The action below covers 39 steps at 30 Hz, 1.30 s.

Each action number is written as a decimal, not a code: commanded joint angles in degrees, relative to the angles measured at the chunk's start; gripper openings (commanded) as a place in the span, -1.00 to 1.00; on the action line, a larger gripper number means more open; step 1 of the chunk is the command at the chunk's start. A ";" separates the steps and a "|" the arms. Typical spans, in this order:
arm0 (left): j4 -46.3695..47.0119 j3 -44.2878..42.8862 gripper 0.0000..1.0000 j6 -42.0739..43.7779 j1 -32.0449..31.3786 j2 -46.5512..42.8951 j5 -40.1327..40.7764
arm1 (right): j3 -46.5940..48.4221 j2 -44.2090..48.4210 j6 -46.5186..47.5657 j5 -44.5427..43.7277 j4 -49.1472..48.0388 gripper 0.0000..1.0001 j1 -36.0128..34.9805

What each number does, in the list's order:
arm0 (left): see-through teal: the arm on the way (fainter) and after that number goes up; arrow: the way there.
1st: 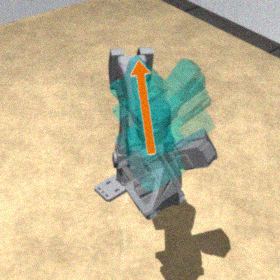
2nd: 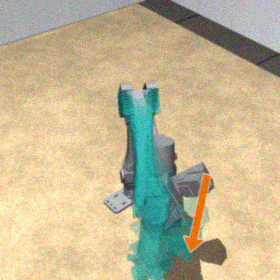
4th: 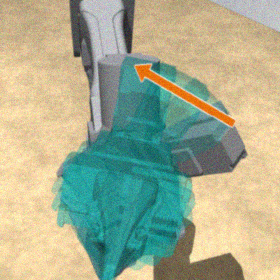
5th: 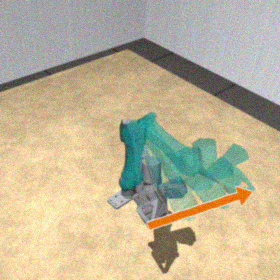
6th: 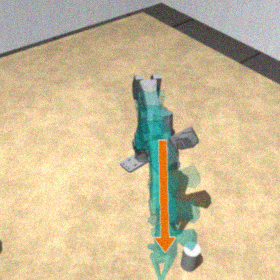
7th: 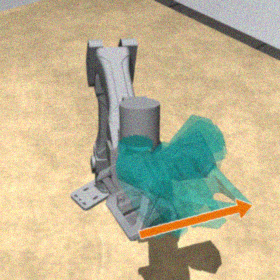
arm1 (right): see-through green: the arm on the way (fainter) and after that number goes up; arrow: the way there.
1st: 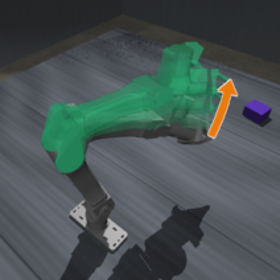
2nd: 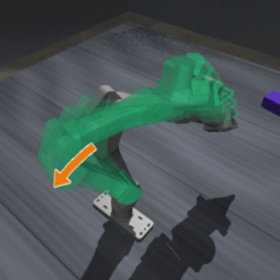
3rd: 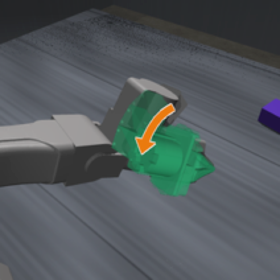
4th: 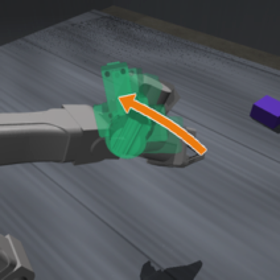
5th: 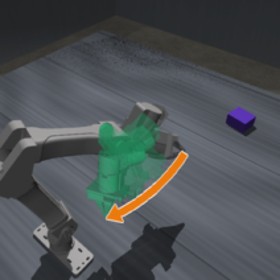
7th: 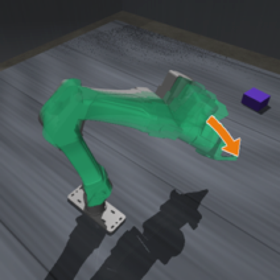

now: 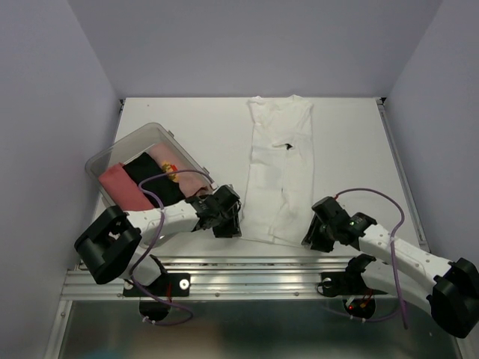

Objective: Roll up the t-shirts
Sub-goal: Roll the T-shirt to the center of the board.

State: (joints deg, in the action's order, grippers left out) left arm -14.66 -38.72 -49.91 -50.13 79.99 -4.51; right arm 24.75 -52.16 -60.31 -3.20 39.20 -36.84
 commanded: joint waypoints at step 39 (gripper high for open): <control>4.81 2.42 -1.00 -6.69 -2.69 -3.96 -8.14 | 2.75 1.45 1.16 -0.14 3.86 -0.99 -0.25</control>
State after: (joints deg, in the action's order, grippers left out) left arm -9.41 -37.08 -54.83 -51.29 77.67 -10.92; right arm 24.51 -51.64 -59.75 -2.17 40.64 -36.84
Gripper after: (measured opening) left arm 0.017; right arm 0.022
